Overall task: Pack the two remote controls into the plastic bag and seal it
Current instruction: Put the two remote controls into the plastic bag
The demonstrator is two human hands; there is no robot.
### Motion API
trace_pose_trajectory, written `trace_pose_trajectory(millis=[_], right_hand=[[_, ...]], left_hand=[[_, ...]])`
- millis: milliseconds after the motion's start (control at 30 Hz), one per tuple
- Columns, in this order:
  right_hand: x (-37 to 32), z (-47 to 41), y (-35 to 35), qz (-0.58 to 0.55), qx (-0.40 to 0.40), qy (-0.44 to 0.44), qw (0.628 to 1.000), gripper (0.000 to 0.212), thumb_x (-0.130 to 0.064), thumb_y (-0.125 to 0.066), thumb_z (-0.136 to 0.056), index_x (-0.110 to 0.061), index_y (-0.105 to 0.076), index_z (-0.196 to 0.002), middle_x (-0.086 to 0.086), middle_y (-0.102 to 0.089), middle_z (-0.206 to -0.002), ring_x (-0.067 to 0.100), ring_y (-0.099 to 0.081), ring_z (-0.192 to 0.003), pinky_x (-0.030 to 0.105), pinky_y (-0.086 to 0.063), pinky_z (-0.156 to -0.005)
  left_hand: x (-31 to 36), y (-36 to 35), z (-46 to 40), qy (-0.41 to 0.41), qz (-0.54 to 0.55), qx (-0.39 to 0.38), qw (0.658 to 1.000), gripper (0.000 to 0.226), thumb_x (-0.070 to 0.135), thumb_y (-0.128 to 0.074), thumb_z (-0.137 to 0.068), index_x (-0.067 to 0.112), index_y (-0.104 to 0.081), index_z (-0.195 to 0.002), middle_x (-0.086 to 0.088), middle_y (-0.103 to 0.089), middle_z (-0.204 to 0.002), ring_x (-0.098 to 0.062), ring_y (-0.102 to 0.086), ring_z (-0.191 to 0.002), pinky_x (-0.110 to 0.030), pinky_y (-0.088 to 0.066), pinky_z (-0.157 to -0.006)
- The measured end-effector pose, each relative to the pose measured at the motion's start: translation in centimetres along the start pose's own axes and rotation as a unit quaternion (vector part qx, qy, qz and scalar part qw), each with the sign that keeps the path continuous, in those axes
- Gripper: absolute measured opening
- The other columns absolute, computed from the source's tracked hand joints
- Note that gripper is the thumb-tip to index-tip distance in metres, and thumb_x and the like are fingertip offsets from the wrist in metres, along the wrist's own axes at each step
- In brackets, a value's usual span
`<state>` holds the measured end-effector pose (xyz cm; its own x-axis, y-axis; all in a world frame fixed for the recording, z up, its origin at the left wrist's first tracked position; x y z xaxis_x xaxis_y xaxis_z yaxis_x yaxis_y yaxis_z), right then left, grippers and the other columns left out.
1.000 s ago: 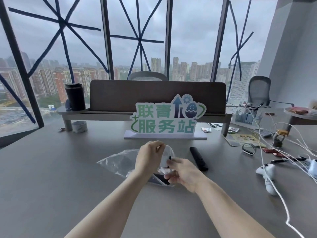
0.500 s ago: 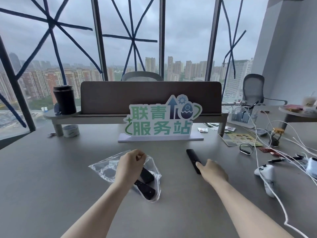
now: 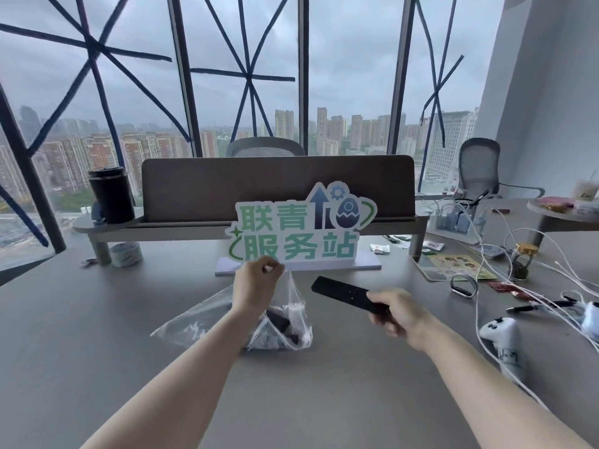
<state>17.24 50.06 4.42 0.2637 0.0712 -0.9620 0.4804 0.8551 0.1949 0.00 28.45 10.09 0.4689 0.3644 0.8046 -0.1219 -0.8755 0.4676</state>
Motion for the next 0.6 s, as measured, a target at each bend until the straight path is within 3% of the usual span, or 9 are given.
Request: trace_pose_trajectory(millis=[133,267,467,600], right_hand=[[-3.9,2.2,-0.2,-0.053,-0.058,0.045,0.996,0.02,-0.019,-0.047,-0.097,-0.015,-0.05,-0.077,0.004,-0.05,-0.051,0.011,-0.025,-0.036,0.022,-0.016,-0.038],[-4.7,2.5,-1.2,0.008,-0.056,0.054,0.997,0.02,-0.02,-0.049,-0.097,-0.014,-0.052,-0.079,0.003,-0.052,-0.05,0.013,-0.028,-0.04,0.02,-0.018,-0.036],[-2.8,2.3,-6.2,0.044,-0.096,0.055,0.993,0.034,-0.031,-0.047,-0.104,-0.003,-0.066,-0.106,0.009,-0.074,-0.074,0.015,-0.038,-0.036,0.022,-0.027,-0.035],[-2.9,2.0,-4.8,0.189,0.032,0.101,0.976,0.031,-0.028,-0.053,-0.098,-0.008,-0.069,-0.081,0.005,-0.078,-0.076,0.015,-0.045,-0.035,0.026,-0.042,-0.043]], left_hand=[[4.0,0.3,-2.0,-0.04,0.014,0.024,0.999,0.011,0.027,-0.068,-0.083,0.018,-0.071,-0.078,0.008,-0.063,-0.063,-0.007,-0.054,-0.055,-0.016,-0.038,-0.046],[5.5,-1.0,-1.1,-0.068,0.019,0.003,0.997,0.011,0.025,-0.068,-0.083,0.015,-0.073,-0.081,0.009,-0.06,-0.057,-0.007,-0.048,-0.046,-0.01,-0.036,-0.04],[4.8,-3.7,1.7,-0.067,0.028,-0.049,0.996,0.009,0.028,-0.067,-0.082,0.022,-0.071,-0.078,0.011,-0.056,-0.05,-0.004,-0.043,-0.042,-0.013,-0.033,-0.041],[3.1,-3.2,2.6,-0.047,0.016,-0.057,0.997,0.008,0.025,-0.068,-0.082,0.019,-0.072,-0.077,0.013,-0.059,-0.055,-0.002,-0.049,-0.047,-0.017,-0.039,-0.049]])
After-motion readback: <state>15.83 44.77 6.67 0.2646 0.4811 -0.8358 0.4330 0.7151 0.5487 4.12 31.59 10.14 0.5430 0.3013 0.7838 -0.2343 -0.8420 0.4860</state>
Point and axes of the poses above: each hand's wrist, its own z-axis away from the middle knuckle, its own y-axis out of the back of the hand, x = y × z, the point moved 7 cm from there along -z, towards the middle knuckle
